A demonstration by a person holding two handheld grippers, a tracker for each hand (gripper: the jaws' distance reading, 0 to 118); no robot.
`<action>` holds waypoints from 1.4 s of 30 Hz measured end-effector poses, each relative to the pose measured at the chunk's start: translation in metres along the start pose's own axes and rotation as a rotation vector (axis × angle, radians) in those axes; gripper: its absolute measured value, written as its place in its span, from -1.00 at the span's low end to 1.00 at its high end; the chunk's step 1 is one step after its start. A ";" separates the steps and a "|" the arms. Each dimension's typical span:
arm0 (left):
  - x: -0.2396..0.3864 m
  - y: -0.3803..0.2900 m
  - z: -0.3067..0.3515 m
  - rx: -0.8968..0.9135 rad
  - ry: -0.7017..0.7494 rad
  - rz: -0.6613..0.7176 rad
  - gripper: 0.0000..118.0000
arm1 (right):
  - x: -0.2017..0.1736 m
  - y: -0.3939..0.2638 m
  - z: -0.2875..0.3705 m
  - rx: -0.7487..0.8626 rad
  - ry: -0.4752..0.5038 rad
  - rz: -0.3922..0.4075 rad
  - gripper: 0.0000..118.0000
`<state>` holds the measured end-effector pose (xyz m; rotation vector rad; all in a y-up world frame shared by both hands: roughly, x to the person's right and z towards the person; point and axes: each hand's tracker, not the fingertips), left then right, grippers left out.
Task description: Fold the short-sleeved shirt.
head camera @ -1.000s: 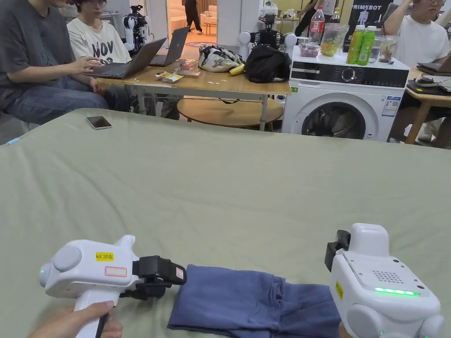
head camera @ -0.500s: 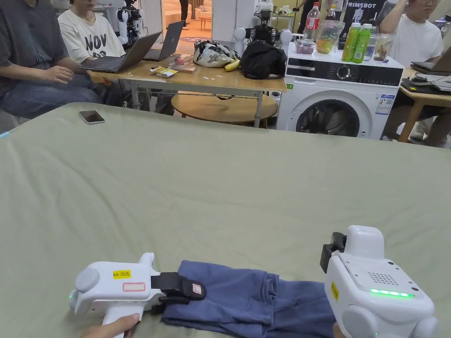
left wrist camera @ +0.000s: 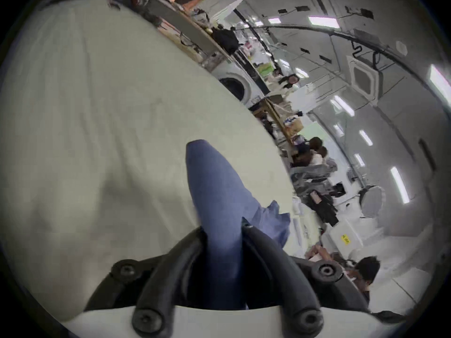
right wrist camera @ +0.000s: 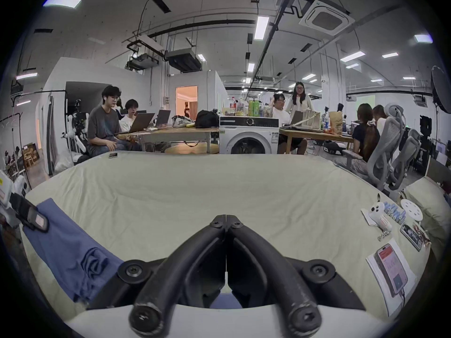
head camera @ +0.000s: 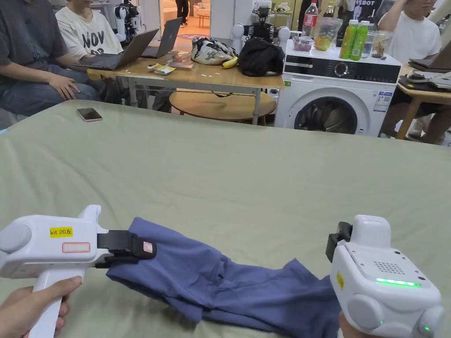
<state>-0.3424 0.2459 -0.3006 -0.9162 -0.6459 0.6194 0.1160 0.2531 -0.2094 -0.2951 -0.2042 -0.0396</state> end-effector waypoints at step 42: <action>0.157 -0.047 -0.192 -0.343 -0.030 -0.092 -0.08 | 0.040 -0.007 0.018 -0.035 -0.033 -0.010 -1.00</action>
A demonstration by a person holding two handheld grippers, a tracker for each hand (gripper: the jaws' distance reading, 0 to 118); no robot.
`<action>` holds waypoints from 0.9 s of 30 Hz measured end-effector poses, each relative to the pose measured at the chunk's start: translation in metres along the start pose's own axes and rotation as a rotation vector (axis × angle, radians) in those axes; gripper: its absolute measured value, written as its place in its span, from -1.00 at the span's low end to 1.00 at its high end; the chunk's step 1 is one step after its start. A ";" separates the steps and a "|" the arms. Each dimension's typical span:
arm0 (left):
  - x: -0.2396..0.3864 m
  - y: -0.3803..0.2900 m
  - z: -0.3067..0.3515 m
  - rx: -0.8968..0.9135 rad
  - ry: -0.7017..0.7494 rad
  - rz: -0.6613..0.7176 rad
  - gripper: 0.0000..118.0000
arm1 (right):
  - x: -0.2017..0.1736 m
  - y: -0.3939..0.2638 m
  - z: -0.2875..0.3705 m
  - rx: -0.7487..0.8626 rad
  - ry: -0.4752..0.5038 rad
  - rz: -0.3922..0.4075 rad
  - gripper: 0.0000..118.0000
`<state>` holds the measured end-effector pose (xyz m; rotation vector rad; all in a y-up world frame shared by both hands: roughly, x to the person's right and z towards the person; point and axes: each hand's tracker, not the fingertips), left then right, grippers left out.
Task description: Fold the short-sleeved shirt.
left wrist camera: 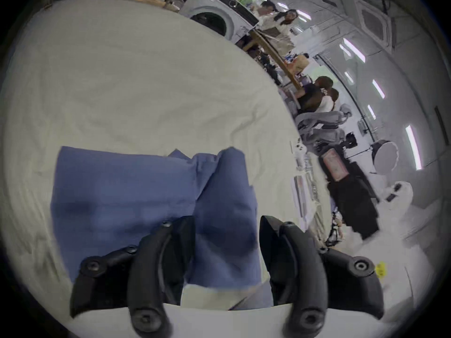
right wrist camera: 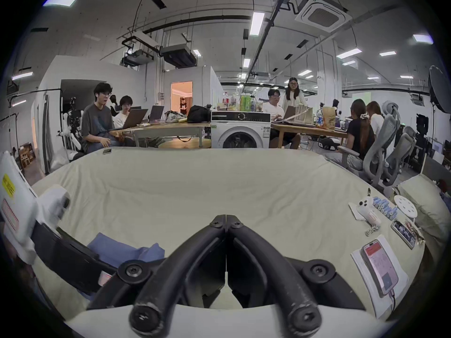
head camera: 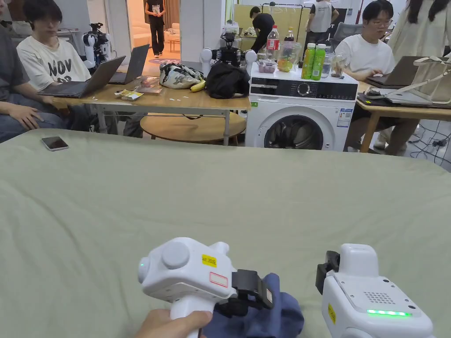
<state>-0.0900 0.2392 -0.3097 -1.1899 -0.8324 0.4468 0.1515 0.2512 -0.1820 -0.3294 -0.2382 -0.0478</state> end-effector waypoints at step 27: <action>-0.018 -0.003 -0.080 -0.033 -0.083 -0.047 -1.00 | 0.006 -0.005 -0.009 -0.021 -0.021 -0.012 -1.00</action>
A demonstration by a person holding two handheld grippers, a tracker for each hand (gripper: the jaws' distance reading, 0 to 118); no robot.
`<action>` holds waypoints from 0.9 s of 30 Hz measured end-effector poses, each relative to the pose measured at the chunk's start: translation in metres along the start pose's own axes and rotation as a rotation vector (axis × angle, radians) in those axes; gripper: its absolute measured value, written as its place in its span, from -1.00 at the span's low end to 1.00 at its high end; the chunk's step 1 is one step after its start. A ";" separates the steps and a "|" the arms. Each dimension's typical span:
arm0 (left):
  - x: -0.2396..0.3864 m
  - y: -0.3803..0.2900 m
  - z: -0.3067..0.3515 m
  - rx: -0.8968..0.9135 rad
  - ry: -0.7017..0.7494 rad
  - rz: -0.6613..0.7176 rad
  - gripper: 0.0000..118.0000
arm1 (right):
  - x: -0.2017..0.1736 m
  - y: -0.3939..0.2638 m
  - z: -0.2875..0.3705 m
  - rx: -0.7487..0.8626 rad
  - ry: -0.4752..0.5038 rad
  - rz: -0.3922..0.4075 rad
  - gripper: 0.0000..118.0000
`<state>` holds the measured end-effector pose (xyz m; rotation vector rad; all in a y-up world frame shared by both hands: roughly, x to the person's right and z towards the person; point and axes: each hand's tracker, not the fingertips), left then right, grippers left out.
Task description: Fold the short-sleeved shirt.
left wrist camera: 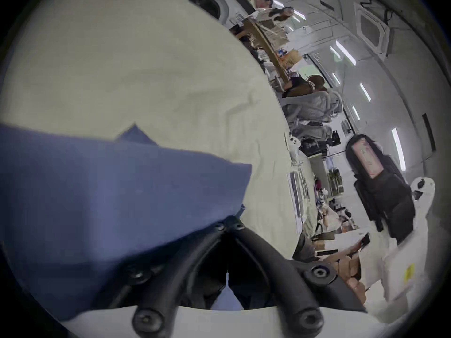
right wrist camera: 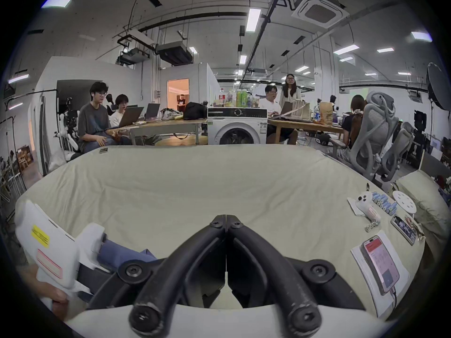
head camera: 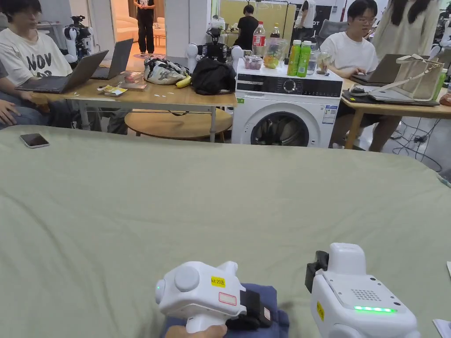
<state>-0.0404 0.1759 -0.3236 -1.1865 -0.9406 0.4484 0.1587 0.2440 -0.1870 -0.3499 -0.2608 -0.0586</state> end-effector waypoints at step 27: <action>0.002 -0.058 0.198 1.068 0.790 -0.442 -1.00 | -0.033 0.032 0.003 0.212 -0.016 0.002 -1.00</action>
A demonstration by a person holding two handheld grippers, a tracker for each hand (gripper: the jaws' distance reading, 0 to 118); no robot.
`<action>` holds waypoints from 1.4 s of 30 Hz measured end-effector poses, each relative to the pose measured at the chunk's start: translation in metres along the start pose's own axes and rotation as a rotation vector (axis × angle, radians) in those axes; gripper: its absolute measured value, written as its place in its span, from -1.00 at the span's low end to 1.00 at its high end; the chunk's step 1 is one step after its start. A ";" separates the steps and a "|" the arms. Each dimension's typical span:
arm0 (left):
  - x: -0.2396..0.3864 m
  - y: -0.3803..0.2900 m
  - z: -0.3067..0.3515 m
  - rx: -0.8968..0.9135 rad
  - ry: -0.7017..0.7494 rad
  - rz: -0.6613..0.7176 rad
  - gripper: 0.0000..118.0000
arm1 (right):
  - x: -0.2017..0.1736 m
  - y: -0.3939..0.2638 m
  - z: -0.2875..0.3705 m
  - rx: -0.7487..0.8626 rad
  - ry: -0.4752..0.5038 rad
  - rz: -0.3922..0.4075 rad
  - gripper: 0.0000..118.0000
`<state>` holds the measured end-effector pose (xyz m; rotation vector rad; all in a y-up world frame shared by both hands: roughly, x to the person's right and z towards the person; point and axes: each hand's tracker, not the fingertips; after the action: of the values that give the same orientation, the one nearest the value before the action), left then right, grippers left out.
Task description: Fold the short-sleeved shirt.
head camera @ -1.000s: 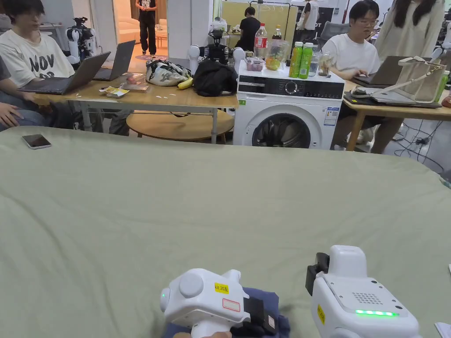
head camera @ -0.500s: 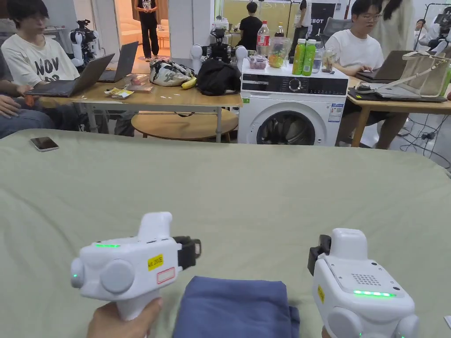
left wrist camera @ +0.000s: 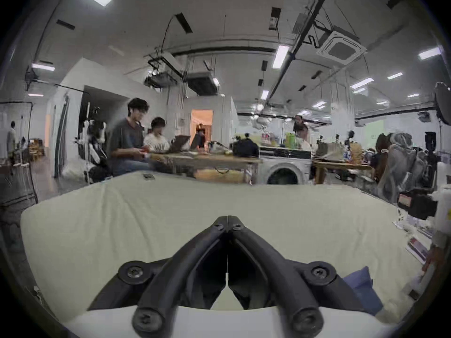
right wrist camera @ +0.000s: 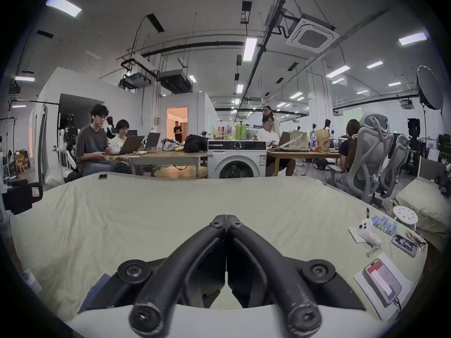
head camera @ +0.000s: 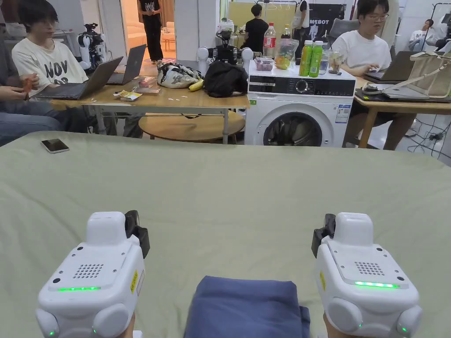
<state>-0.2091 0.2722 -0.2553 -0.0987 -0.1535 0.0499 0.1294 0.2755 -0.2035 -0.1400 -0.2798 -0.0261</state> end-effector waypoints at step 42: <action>-0.020 -0.133 -0.112 -1.108 -0.920 0.824 0.24 | -0.034 -0.097 -0.006 -0.638 0.154 0.067 -1.00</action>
<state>-0.2056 0.1287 -0.3551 -1.2515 -1.0474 0.8415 0.0942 0.1790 -0.2051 -0.7782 -0.1046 -0.0595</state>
